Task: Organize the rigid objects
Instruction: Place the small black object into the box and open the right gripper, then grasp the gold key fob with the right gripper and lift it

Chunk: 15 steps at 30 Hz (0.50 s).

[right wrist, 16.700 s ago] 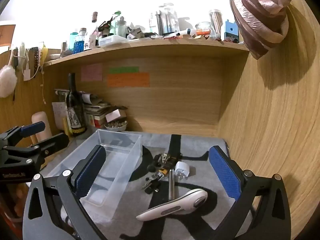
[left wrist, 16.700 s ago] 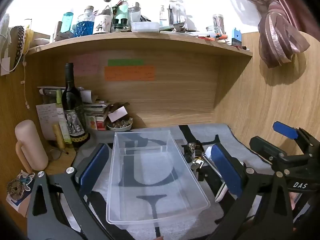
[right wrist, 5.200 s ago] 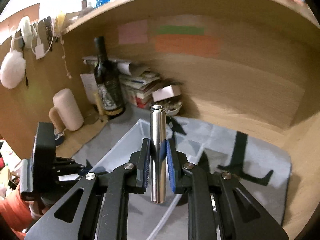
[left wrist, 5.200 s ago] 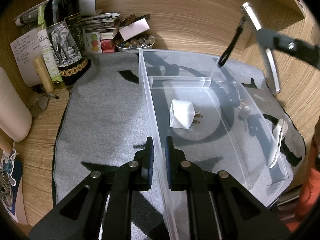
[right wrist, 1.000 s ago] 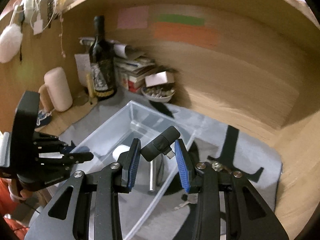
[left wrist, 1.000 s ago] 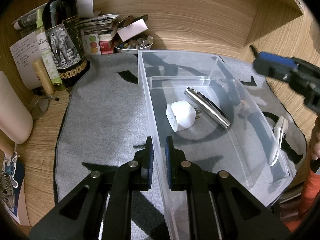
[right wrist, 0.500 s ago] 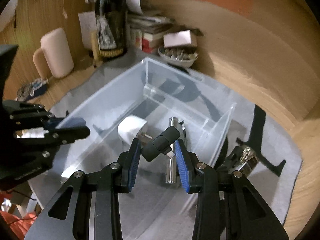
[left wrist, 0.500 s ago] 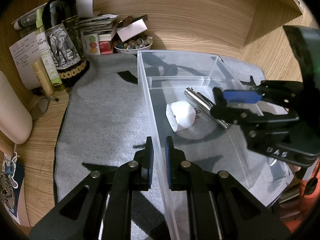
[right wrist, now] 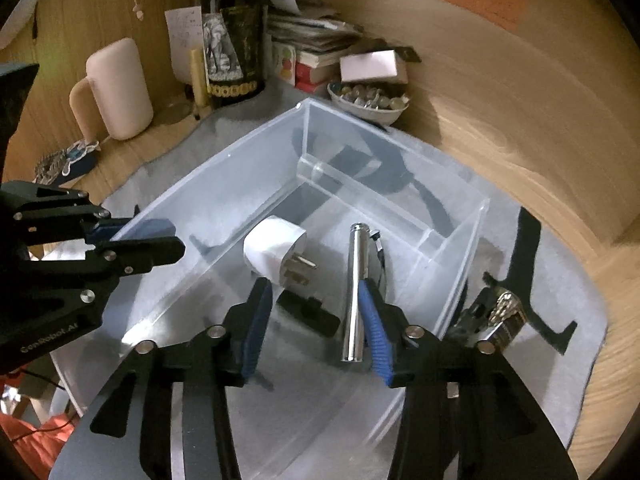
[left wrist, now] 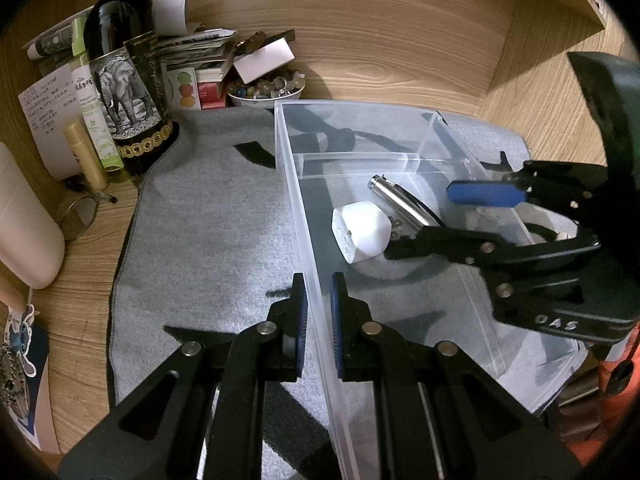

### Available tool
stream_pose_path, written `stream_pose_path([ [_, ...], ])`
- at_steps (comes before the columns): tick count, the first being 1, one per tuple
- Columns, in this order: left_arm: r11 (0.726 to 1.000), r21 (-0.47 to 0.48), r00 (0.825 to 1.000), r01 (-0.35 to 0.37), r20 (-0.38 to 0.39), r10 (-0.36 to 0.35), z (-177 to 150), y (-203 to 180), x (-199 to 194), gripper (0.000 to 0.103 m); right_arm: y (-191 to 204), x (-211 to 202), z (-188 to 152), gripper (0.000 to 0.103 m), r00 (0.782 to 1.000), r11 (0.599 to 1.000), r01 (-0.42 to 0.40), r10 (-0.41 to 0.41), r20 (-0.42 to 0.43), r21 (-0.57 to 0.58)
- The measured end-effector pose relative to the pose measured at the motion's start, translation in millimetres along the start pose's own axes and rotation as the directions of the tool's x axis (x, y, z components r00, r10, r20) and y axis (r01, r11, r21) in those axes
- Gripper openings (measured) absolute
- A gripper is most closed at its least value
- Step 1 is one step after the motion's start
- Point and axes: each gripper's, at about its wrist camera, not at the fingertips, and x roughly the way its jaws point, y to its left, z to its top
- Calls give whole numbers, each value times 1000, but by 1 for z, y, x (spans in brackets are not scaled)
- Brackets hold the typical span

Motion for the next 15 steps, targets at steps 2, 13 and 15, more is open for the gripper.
stream_pose_path([
  [2, 1000, 0, 1000, 0, 0, 0, 0, 0, 0, 10, -2, -6, 2, 45, 1000, 1000, 3, -3, 18, 5],
  [13, 1000, 0, 1000, 0, 0, 0, 0, -1, 0, 10, -24, -52, 12, 70, 983, 995, 89, -96, 155, 48],
  [15, 1000, 1, 1000, -1, 0, 1, 0, -1, 0, 10, -33, -60, 13, 70, 978, 992, 106, -116, 173, 68],
])
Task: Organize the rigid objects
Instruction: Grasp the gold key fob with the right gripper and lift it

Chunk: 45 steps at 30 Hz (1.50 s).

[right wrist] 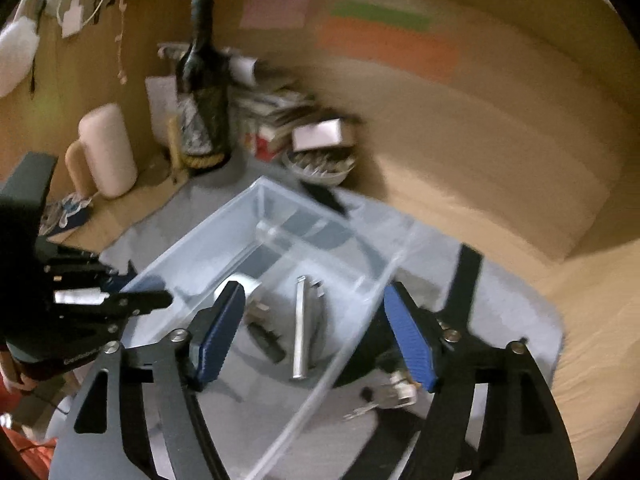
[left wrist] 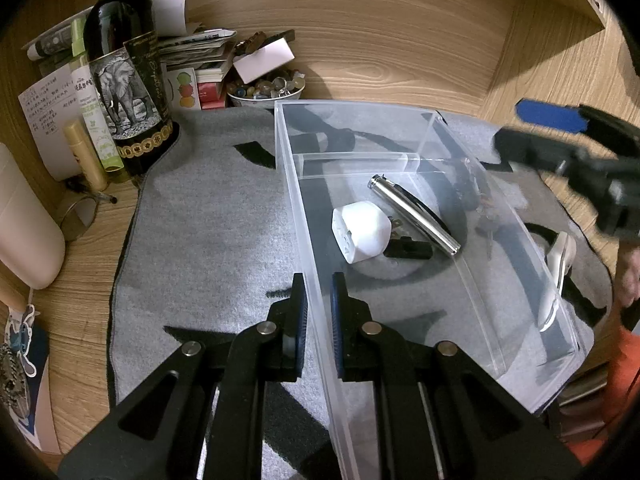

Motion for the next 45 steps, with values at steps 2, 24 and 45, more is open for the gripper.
stream_pose_path([
  [2, 1000, 2, 1000, -1, 0, 1, 0, 0, 0, 10, -9, -5, 2, 70, 1000, 1000, 11, -11, 11, 24],
  [24, 1000, 1, 1000, 0, 1, 0, 0, 0, 0, 10, -117, 63, -38, 70, 960, 957, 200, -149, -236, 209],
  [45, 1000, 2, 1000, 5, 0, -5, 1, -4, 1, 10, -131, 97, -69, 25, 924, 970, 138, -54, -377, 198],
])
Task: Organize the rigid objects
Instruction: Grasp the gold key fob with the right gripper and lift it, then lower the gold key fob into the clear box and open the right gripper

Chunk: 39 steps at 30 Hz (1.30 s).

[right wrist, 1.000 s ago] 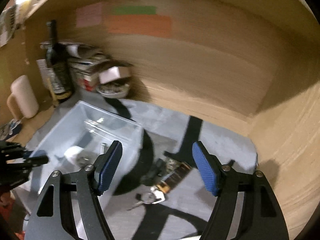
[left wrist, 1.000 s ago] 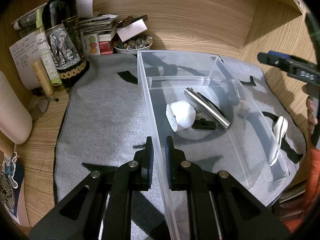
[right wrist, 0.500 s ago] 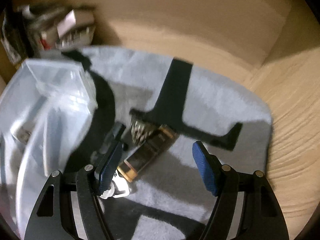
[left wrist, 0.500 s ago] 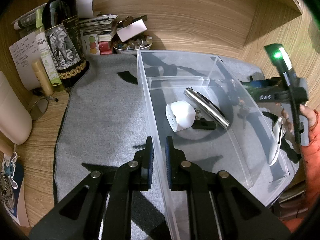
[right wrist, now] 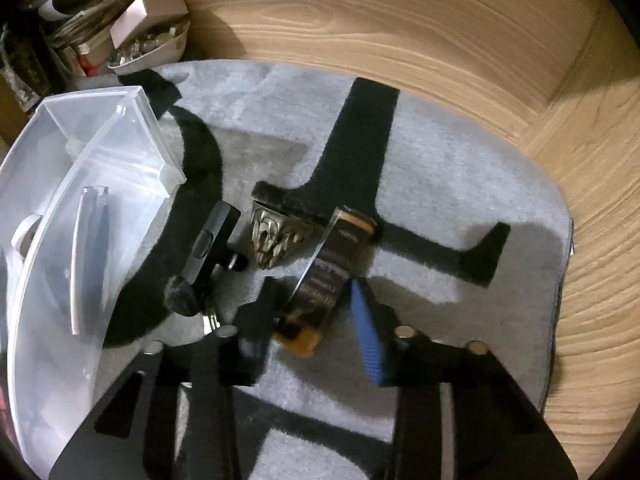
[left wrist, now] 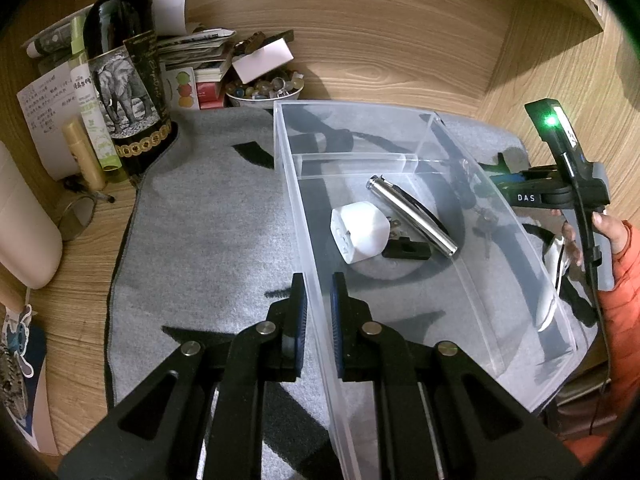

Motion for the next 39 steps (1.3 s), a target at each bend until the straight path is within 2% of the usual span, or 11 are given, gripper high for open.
stream_pose_path([
  [7, 1000, 0, 1000, 0, 0, 0, 0, 0, 0, 10, -2, -8, -6, 22, 999, 1000, 18, -19, 47, 22],
  [14, 1000, 1, 1000, -3, -1, 3, 0, 0, 0, 10, -12, -41, -13, 22, 991, 998, 7, -16, 131, 70],
  [20, 1000, 1, 1000, -5, -2, 5, 0, 1, 0, 10, -3, -69, -8, 22, 978, 998, 14, -27, 205, 63],
  [25, 1000, 2, 1000, -6, -1, 6, 0, 0, 0, 10, 3, -98, -4, 22, 959, 998, 1, -18, 283, 57],
  [31, 1000, 3, 1000, -7, -1, 7, -1, 1, -1, 10, 31, -131, 2, 22, 926, 999, -28, 34, 377, -22],
  [39, 1000, 5, 1000, -7, -1, 7, -1, 1, -1, 10, 82, -143, 4, 22, 902, 988, -68, 120, 415, -139],
])
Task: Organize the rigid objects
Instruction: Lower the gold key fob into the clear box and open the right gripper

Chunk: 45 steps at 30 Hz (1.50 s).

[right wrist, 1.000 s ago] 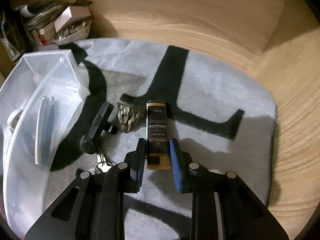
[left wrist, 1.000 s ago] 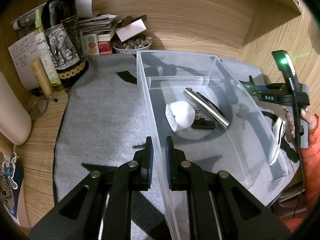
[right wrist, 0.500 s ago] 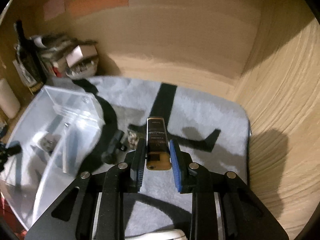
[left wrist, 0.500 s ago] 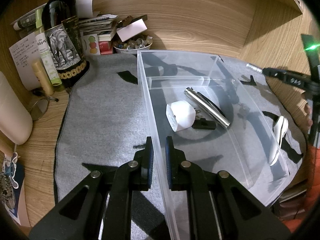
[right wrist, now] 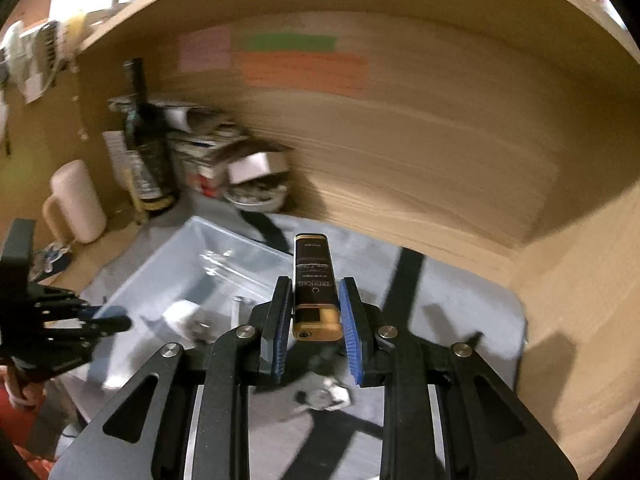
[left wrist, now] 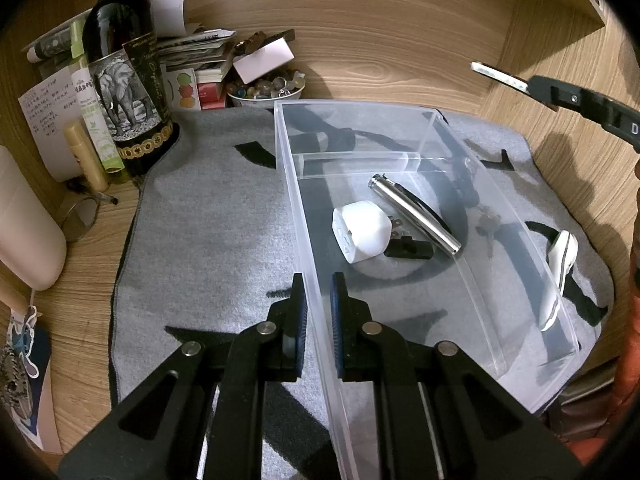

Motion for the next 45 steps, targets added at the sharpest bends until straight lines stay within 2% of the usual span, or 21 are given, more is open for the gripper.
stream_pose_path([
  [5, 1000, 0, 1000, 0, 0, 0, 0, 1, 0, 10, 26, 9, 0, 22, 999, 998, -50, 50, -9, -41],
  [12, 1000, -1, 1000, 6, 1, -6, 0, 1, -1, 10, 50, 45, -9, 22, 991, 993, -98, 92, -99, -60],
  [21, 1000, 19, 1000, -1, -3, 1, 0, -1, -1, 10, 63, 94, -29, 22, 966, 991, -85, 56, -251, -106],
  [35, 1000, 18, 1000, 3, -2, -3, 0, -1, -1, 10, 69, 96, -33, 23, 949, 986, -126, 87, -303, -111],
  [37, 1000, 18, 1000, 3, -2, -3, 0, -1, -1, 10, 68, 91, -32, 27, 954, 986, -124, 88, -286, -108],
  [42, 1000, 18, 1000, 3, -2, -3, 0, -1, -1, 10, 61, 79, -26, 52, 968, 989, -109, 83, -235, -96],
  [45, 1000, 18, 1000, 3, -2, -3, 0, -1, -1, 10, 53, 73, -20, 59, 977, 993, -86, 68, -202, -82],
])
